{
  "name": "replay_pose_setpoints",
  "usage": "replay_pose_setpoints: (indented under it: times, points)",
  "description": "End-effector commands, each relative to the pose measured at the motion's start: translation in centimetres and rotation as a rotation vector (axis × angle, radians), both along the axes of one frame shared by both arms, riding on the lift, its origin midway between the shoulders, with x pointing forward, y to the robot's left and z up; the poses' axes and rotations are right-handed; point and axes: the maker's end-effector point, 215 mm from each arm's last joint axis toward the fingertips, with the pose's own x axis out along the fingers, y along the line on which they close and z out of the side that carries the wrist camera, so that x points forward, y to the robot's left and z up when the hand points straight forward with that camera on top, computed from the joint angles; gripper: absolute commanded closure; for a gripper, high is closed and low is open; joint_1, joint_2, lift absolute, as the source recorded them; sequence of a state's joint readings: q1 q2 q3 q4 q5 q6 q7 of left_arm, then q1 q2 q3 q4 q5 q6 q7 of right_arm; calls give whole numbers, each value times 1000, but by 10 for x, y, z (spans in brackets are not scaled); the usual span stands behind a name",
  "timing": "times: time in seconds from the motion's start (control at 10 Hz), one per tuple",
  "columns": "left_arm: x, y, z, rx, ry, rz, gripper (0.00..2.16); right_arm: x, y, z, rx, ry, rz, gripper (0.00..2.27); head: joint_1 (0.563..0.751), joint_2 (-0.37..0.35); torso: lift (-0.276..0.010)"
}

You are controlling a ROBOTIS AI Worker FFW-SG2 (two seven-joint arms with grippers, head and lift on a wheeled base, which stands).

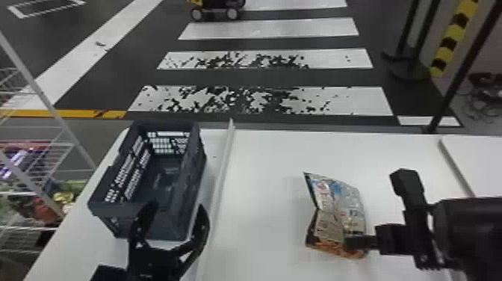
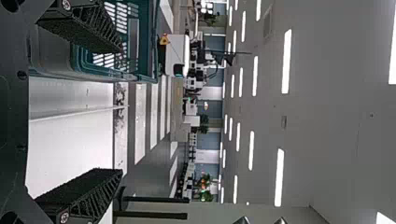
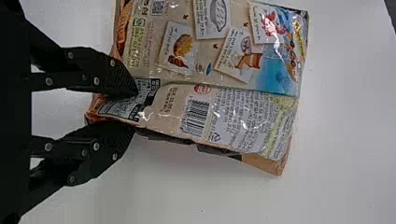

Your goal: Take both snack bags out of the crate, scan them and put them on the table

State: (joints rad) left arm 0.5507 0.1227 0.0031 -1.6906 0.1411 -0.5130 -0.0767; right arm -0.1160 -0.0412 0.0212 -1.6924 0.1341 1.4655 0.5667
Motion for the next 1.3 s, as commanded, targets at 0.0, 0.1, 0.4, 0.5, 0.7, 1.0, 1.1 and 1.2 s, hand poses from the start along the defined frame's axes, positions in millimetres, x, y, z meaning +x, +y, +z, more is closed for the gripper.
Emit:
replay_pose_setpoints:
  times: [0.0, 0.1, 0.4, 0.5, 0.7, 1.0, 1.1, 1.2]
  points:
    - [0, 0, 0, 0, 0, 0, 83, 3, -6, 6, -6, -20, -13, 2263, 695, 119, -91]
    - [0, 0, 0, 0, 0, 0, 83, 4, -9, 12, -8, -41, -22, 2263, 695, 114, -91]
    - [-1, 0, 0, 0, -1, 0, 83, 19, -26, 39, -6, -107, -72, 2263, 695, 92, -91]
    - [-1, 0, 1, 0, -3, 0, 83, 24, -35, 51, 1, -124, -98, 2263, 695, 84, -91]
    - [-1, 0, 1, 0, -1, -1, 83, 39, -66, 71, -8, -168, -172, 2263, 695, 65, -91]
    - [-2, 0, 2, 2, -3, -2, 83, 56, -135, 95, -67, -225, -313, 2263, 695, -13, -91]
    - [-3, 0, 2, 3, -3, -3, 83, 60, -165, 102, -102, -242, -368, 2263, 695, -33, -91]
    - [-3, 0, 2, 3, -3, -3, 83, 59, -195, 108, -137, -252, -417, 2263, 695, -70, -91]
